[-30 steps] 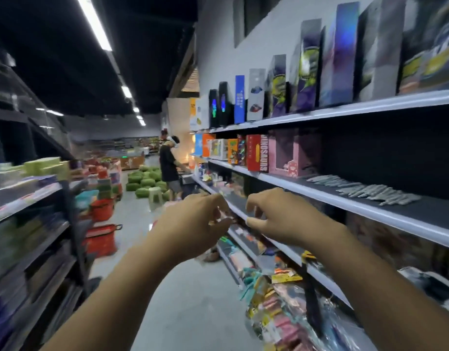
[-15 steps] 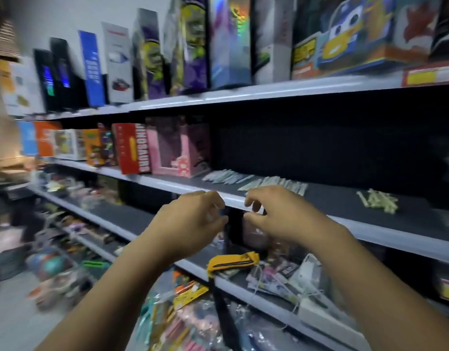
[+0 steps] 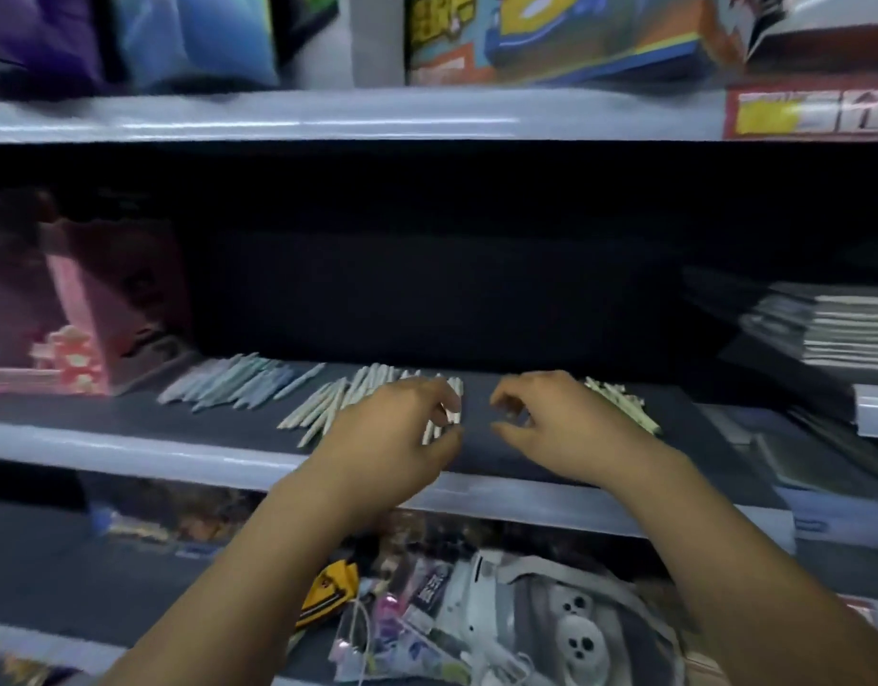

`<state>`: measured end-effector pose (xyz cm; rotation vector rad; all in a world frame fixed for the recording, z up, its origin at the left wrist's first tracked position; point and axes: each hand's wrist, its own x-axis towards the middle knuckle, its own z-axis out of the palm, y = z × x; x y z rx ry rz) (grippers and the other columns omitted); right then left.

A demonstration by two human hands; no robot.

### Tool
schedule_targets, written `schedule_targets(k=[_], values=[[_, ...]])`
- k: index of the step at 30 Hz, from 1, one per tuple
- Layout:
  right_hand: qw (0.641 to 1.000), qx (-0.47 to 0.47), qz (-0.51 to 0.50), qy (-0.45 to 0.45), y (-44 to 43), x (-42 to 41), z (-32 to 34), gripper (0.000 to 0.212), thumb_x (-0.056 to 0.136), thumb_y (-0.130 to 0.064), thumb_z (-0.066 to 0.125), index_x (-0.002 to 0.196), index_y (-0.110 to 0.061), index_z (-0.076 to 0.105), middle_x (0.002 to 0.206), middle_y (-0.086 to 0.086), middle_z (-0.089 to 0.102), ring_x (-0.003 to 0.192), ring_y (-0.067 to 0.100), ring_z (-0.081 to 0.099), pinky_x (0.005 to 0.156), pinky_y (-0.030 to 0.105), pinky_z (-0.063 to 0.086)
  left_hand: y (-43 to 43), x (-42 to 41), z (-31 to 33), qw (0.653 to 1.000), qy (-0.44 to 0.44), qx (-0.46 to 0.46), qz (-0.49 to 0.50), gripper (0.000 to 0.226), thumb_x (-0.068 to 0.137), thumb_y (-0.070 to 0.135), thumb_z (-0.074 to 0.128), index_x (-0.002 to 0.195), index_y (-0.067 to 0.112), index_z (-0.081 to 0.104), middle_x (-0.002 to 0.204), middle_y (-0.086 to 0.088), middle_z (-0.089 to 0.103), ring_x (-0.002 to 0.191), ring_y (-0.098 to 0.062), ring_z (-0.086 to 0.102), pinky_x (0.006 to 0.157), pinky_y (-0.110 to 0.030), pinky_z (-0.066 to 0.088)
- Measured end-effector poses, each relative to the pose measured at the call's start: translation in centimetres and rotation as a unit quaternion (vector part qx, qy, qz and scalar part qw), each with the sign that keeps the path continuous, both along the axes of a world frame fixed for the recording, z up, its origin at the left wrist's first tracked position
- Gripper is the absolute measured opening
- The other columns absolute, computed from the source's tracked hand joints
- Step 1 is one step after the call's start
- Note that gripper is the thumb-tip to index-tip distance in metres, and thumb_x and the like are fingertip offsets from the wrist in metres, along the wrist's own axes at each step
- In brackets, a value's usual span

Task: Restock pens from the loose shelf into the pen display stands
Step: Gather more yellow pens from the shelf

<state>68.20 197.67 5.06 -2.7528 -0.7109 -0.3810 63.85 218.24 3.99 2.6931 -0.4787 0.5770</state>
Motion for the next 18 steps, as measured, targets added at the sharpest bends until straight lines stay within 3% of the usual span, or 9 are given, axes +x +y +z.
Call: schedule_targets(k=[4, 11, 15, 18], values=[[0.997, 0.001, -0.078, 0.019, -2.7, 1.8, -1.1, 0.029, 0.094, -0.038, 0.063, 0.120, -0.026, 0.064, 0.112, -0.005, 0.063, 0.100, 0.014, 0.059, 0.088, 0.039, 0.054, -1.8, 5.8, 0.1, 0.996, -0.003, 0.011, -0.086, 0.026, 0.096, 0.042, 0.059, 0.118, 0.029, 0.061, 0.111, 0.011, 0.063, 0.097, -0.012, 0.061, 0.085, -0.039, 0.053], [0.975, 0.023, -0.218, 0.019, -8.8, 2.9, -2.3, 0.026, 0.092, -0.041, 0.066, 0.114, -0.028, 0.064, 0.103, -0.006, 0.065, 0.086, 0.014, 0.061, 0.079, 0.041, 0.056, -6.8, 13.4, 1.4, 0.975, 0.055, 0.044, -0.209, 0.030, 0.095, 0.042, 0.063, 0.121, 0.027, 0.060, 0.110, 0.007, 0.060, 0.101, -0.012, 0.059, 0.090, -0.034, 0.052], [0.962, 0.063, -0.264, 0.033, -12.6, 5.7, -3.5, 0.012, 0.090, -0.032, 0.066, 0.094, -0.021, 0.064, 0.089, -0.001, 0.066, 0.080, 0.019, 0.064, 0.074, 0.045, 0.057, -11.8, 17.5, 0.3, 0.969, 0.092, 0.089, -0.213, 0.028, 0.090, 0.040, 0.065, 0.112, 0.024, 0.062, 0.102, 0.002, 0.068, 0.093, -0.017, 0.064, 0.085, -0.034, 0.054], [0.946, 0.082, -0.306, 0.066, -14.5, 9.3, -3.9, 0.030, 0.094, -0.026, 0.058, 0.072, -0.006, 0.054, 0.073, 0.011, 0.058, 0.068, 0.029, 0.060, 0.060, 0.041, 0.052, -15.6, 20.0, -1.2, 0.953, 0.172, 0.169, -0.183, 0.028, 0.097, 0.033, 0.056, 0.121, 0.020, 0.058, 0.119, -0.005, 0.067, 0.102, -0.024, 0.065, 0.088, -0.034, 0.053]])
